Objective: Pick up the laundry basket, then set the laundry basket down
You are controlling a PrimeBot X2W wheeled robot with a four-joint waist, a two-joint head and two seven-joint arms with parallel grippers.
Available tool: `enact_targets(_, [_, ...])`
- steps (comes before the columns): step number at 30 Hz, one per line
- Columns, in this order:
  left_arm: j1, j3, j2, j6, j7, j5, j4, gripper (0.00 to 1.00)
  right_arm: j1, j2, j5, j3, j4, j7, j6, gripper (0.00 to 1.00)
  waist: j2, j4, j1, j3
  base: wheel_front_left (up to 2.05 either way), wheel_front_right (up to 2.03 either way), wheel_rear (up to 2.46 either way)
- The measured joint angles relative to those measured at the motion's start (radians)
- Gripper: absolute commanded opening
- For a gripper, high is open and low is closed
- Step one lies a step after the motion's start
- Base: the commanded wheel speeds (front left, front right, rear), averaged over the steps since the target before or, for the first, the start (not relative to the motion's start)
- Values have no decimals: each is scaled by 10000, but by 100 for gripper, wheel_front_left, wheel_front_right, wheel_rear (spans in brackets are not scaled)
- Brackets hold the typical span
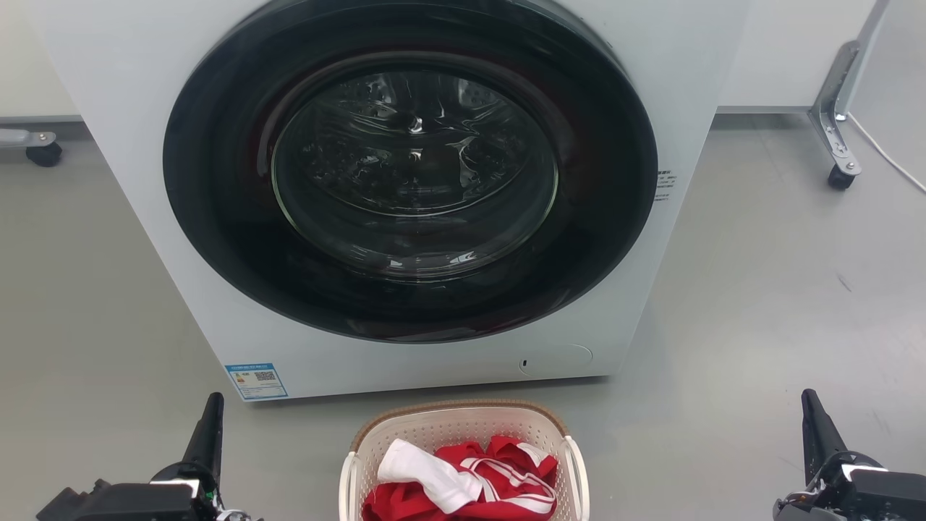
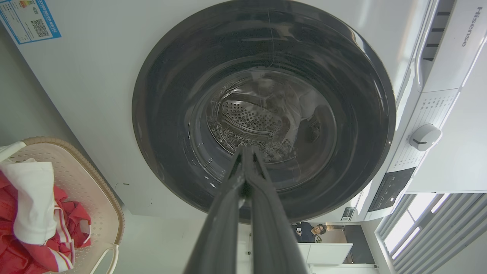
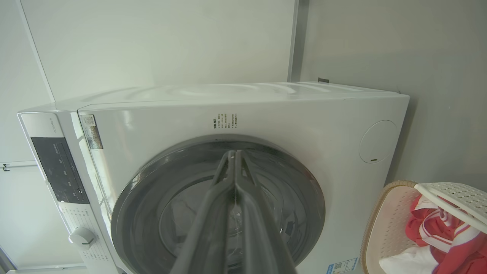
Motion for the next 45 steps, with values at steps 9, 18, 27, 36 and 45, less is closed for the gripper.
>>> enact_targets(9, [0,0,0,0,0,0,0,0,0,2,0,0,0,0,0,0,0,0,0,0,0,0,0])
enact_targets(18, [266,-29,-86,13,-2,2,307,0,210,73,-2,42,322,0,-19,0,0,-1,0,0,0,0,0])
enact_targets(27, [649,-295,-140,17,-205,25,487,100,516,186,-2,355,581,-232,-61,100,0,2,0,-1,0,0,0])
enact_targets(36, [653,-441,-136,100,-550,399,176,100,516,184,-176,564,462,-545,-63,100,0,8,0,0,0,0,0])
enact_targets(45, [675,-654,-128,362,-899,1124,-245,100,516,182,-1089,788,217,-878,-337,100,0,9,0,8,0,0,0])
